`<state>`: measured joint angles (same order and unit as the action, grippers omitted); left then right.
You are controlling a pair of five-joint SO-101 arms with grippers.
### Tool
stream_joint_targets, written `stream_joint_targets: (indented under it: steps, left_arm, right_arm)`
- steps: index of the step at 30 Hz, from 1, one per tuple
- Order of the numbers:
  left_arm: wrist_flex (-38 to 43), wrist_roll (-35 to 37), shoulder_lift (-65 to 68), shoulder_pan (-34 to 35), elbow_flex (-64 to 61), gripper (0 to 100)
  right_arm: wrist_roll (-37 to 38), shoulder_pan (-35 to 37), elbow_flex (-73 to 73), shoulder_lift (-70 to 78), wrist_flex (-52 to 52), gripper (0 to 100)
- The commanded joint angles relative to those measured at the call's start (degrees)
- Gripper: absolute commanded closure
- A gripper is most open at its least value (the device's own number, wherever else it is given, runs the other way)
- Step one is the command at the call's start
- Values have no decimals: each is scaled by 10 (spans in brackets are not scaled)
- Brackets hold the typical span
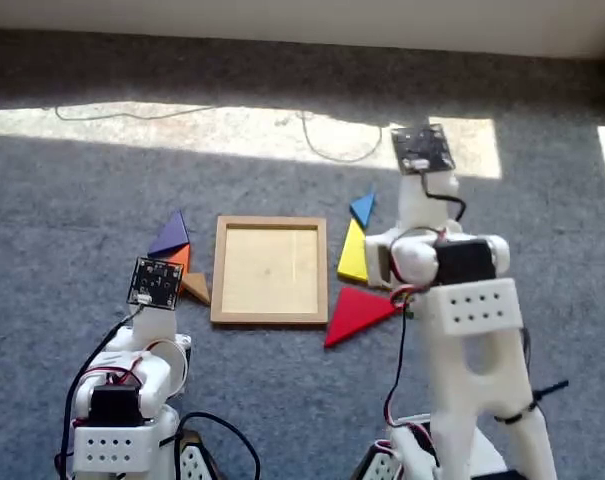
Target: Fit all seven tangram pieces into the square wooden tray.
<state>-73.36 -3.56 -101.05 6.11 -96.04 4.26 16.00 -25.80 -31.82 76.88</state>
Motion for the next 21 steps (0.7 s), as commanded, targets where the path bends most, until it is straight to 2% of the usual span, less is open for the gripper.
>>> stream_joint_targets:
  steps: [1,7,12,14,21]
  left_arm:
    - [-2,-4,-4,-5,-12,994]
    - [-2,-3,-4,-5,-12,994]
    - [-2,-3,-4,-5,-12,994]
    - [-2,-3,-4,-5,-12,993]
    - [-2,-3,-4,-5,-12,993]
  right_arm:
    - [-1,30,87,80,-16,991]
    - [-1,65,157,197,-24,964]
    - [-1,83,171,260,-24,772]
    - [-1,80,172,279,-25,734]
    - [-1,89,175,342,-66,710]
